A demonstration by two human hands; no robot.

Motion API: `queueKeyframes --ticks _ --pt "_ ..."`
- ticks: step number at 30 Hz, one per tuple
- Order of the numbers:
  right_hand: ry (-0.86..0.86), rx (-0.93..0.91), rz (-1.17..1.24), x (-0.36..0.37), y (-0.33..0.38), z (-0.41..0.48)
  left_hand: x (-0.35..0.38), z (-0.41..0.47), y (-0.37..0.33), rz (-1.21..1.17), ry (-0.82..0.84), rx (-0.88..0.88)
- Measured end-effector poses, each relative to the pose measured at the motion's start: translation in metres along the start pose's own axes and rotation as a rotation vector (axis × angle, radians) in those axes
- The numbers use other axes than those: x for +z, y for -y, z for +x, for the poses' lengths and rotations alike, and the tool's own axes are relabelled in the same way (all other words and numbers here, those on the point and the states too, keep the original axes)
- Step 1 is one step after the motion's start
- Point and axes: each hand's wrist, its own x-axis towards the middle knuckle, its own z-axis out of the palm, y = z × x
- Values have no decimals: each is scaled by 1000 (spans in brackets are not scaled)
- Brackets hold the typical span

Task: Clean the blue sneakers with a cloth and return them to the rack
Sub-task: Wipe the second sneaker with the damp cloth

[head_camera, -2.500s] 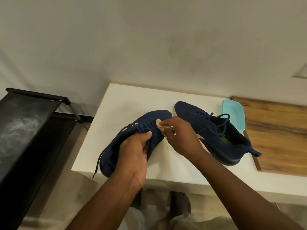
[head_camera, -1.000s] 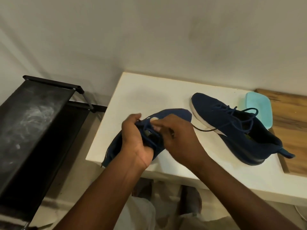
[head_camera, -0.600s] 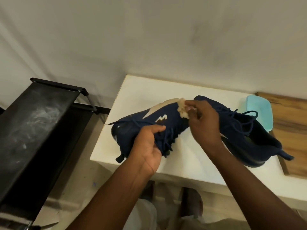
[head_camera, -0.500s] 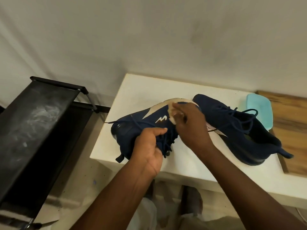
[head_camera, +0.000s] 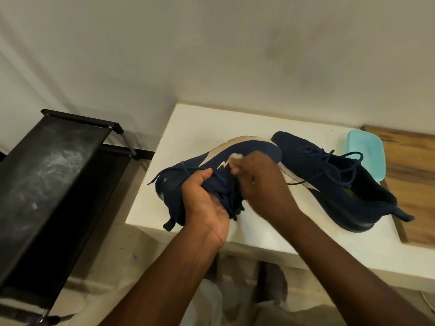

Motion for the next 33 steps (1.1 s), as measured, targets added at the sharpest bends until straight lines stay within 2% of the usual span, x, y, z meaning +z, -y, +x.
queueKeyframes --ticks 3,5,8,10,14,17,19,21,25,27,31,33 --pt "76 -157 44 4 17 -2 -3 1 0 37 21 -35" --pt "-5 -76 155 0 2 4 -2 1 -1 22 4 -33" --pt "-135 189 230 -7 -24 10 3 0 -1 -14 -67 -7" --pt "-123 273 317 -7 -26 11 4 2 1 -11 -88 -2" --pt "-27 220 495 -2 -3 5 3 2 3 35 -88 -2" --pt "-81 261 569 -6 -4 11 4 4 4 45 -85 7" --pt "-127 332 486 -8 -12 15 5 6 3 43 -89 3" --pt "-139 299 360 -5 -13 15 7 6 1 39 -80 -8" --pt "-73 -34 220 13 19 4 6 4 0 -19 -59 -27" --pt "-22 -116 135 13 24 10 4 7 0 -22 -73 -9" --pt "-112 110 48 0 -20 31 8 15 -4 -51 -176 -33" --pt "-140 114 115 2 -19 25 9 17 -5 -48 -185 -39"
